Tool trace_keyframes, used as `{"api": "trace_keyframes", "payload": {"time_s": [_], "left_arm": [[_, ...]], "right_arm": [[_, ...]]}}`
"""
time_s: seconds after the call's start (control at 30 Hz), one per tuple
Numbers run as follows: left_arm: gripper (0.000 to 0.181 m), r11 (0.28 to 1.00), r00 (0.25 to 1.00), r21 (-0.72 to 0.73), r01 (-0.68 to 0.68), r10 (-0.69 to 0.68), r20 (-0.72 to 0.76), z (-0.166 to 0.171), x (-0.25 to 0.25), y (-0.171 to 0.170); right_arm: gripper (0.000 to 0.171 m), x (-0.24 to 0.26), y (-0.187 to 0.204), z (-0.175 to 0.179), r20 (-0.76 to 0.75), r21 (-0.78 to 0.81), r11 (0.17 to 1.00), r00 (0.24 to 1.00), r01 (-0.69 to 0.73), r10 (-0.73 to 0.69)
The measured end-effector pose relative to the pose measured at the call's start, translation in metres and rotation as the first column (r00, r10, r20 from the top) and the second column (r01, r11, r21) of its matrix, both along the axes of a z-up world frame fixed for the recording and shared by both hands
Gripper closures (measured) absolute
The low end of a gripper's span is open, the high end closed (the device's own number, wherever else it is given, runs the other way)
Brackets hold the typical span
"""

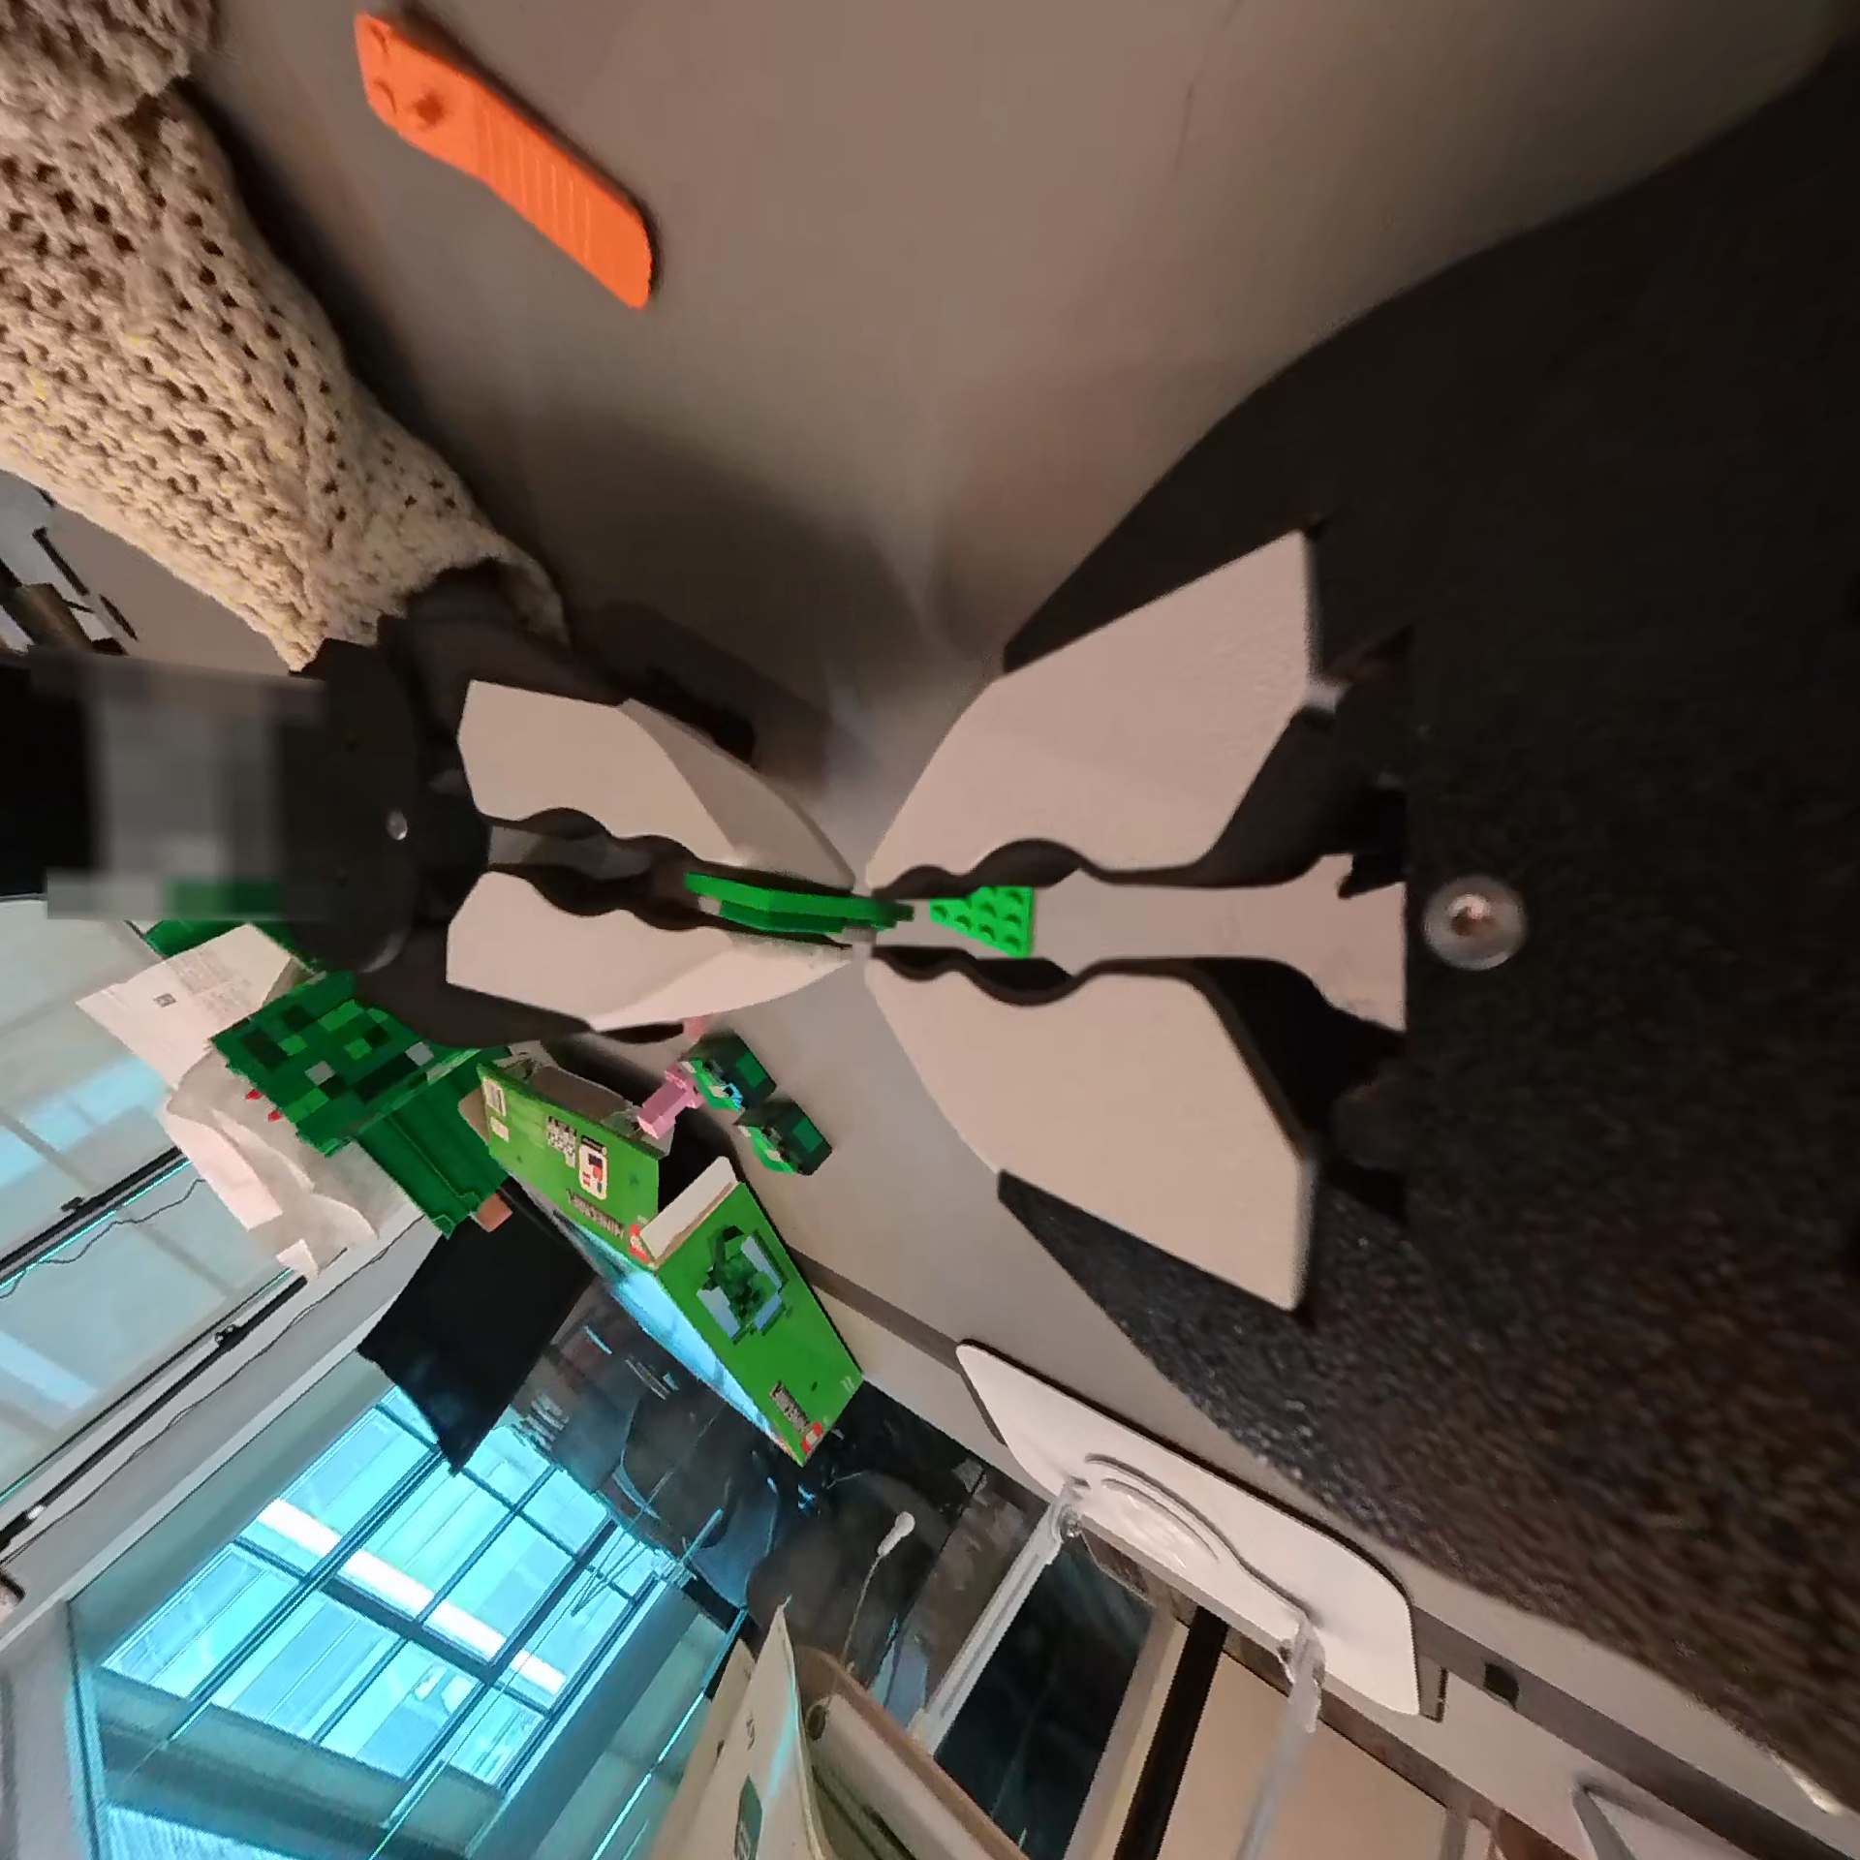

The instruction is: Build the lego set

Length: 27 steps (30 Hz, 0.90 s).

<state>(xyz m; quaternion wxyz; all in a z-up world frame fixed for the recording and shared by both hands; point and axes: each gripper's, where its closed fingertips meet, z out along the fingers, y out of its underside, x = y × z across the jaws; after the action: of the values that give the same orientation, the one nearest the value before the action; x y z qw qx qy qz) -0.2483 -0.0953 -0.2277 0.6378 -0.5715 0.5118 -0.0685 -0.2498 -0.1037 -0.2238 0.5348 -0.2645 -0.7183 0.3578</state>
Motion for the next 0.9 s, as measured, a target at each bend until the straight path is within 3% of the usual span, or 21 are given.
{"api": "trace_keyframes", "payload": {"time_s": [0.23, 0.77, 0.9], "left_arm": [[0.167, 1.000, 1.000, 0.015, -0.004, 0.003, 0.008, 0.0018, 0.0014, 0.0001], [0.175, 0.995, 0.997, -0.062, 0.082, -0.082, 0.005, -0.0025, 0.0063, -0.0073], [0.175, 0.997, 1.000, -0.075, 0.025, -0.024, 0.015, -0.0019, 0.0046, -0.0009]], "right_arm": [[0.164, 0.0005, -0.0019, 0.0000, 0.007, -0.005, 1.000, 1.000, -0.021, 0.021], [0.165, 0.0024, -0.0068, -0.0021, 0.057, -0.047, 0.996, 0.995, -0.076, 0.078], [0.165, 0.0014, -0.0009, -0.0017, 0.054, -0.037, 0.998, 0.997, -0.047, 0.049]]}}
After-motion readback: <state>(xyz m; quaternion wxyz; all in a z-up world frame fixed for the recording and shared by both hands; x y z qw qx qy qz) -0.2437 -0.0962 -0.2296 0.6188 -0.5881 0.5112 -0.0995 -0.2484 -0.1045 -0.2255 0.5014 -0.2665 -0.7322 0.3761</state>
